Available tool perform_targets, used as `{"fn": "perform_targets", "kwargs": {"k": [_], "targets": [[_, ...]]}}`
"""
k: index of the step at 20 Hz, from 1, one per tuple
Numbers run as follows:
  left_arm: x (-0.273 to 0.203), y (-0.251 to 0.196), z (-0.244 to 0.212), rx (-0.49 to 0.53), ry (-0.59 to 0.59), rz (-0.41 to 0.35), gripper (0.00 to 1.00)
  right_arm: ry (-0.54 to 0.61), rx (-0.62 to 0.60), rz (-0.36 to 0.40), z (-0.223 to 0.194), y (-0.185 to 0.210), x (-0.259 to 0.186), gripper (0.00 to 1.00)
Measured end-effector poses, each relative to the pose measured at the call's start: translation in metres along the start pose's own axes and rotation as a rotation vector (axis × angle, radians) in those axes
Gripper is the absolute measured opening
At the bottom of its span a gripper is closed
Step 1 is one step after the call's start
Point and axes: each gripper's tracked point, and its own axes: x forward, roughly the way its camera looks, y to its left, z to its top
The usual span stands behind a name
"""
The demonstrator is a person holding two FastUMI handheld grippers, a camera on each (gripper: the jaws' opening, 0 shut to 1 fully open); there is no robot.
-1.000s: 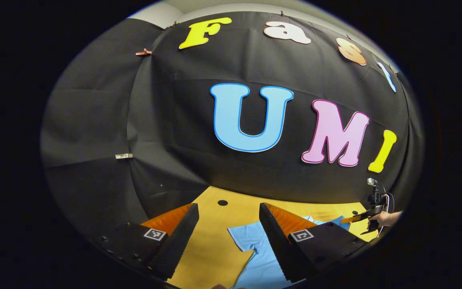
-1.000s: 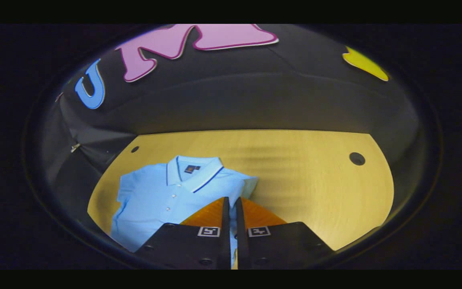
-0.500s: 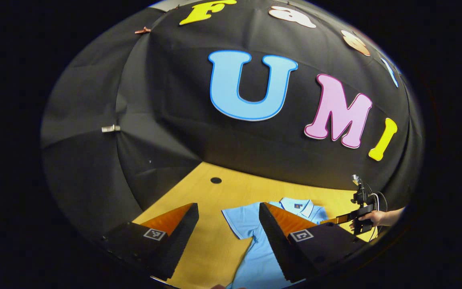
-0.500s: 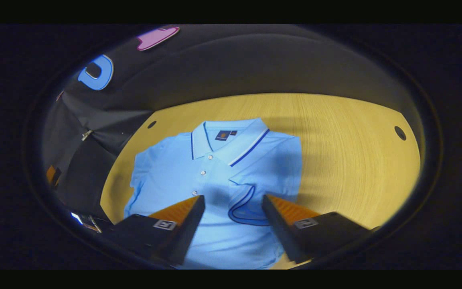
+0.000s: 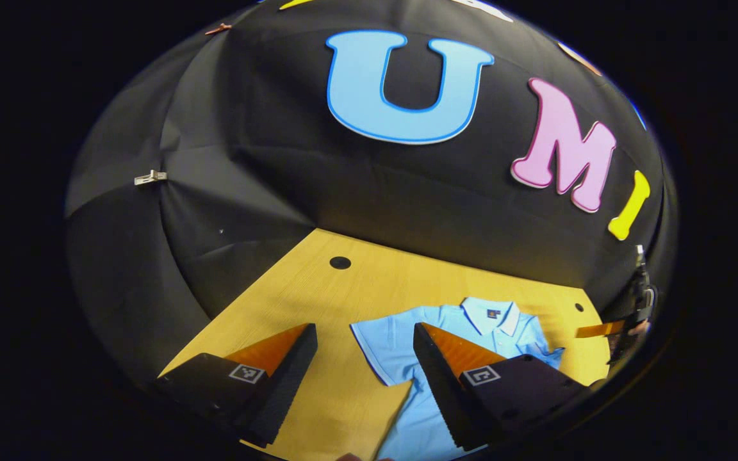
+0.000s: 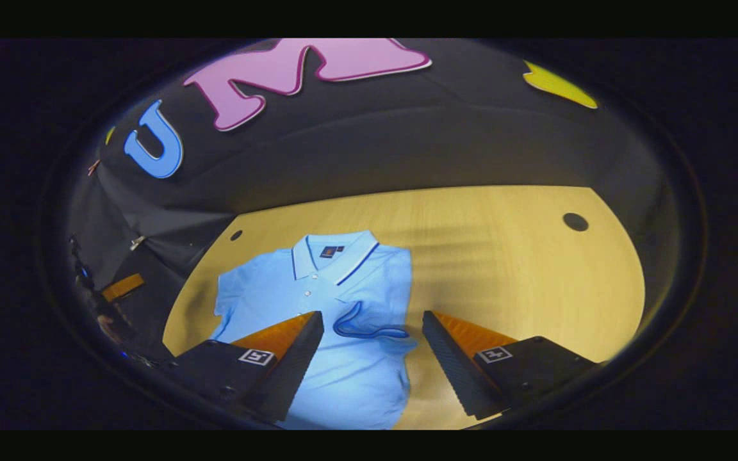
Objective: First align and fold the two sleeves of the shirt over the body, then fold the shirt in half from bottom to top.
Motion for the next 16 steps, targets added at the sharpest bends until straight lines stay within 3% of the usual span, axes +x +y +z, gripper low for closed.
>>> {"fn": "perform_targets", "kwargs": {"k": [5,7,12,13,14,15,16], "targets": [[0.095,-0.008,-0.040,-0.027,0.196,-0.017,0.96,-0.013,0.048,-0.096,-0.030,-0.054,-0.083,0.98],[0.117,-0.009,-0.066,-0.043,0.292,-0.005,0.96,-0.022,0.070,-0.141,-0.046,-0.075,-0.114,0.98],[0.152,-0.023,-0.093,-0.076,0.405,0.001,0.95,-0.053,0.157,-0.254,-0.083,-0.122,-0.170,0.98],[0.158,-0.023,-0.100,-0.067,0.422,0.000,0.95,-0.055,0.189,-0.265,-0.090,-0.128,-0.175,0.98],[0.160,-0.021,-0.112,-0.045,0.471,0.020,0.87,-0.053,0.218,-0.272,-0.096,-0.132,-0.178,0.98],[0.167,-0.014,-0.110,0.033,0.448,0.037,0.95,-0.050,0.240,-0.275,-0.103,-0.134,-0.181,0.98],[0.165,-0.016,-0.113,0.092,0.479,0.018,0.89,-0.047,0.245,-0.280,-0.108,-0.136,-0.183,0.98]]}}
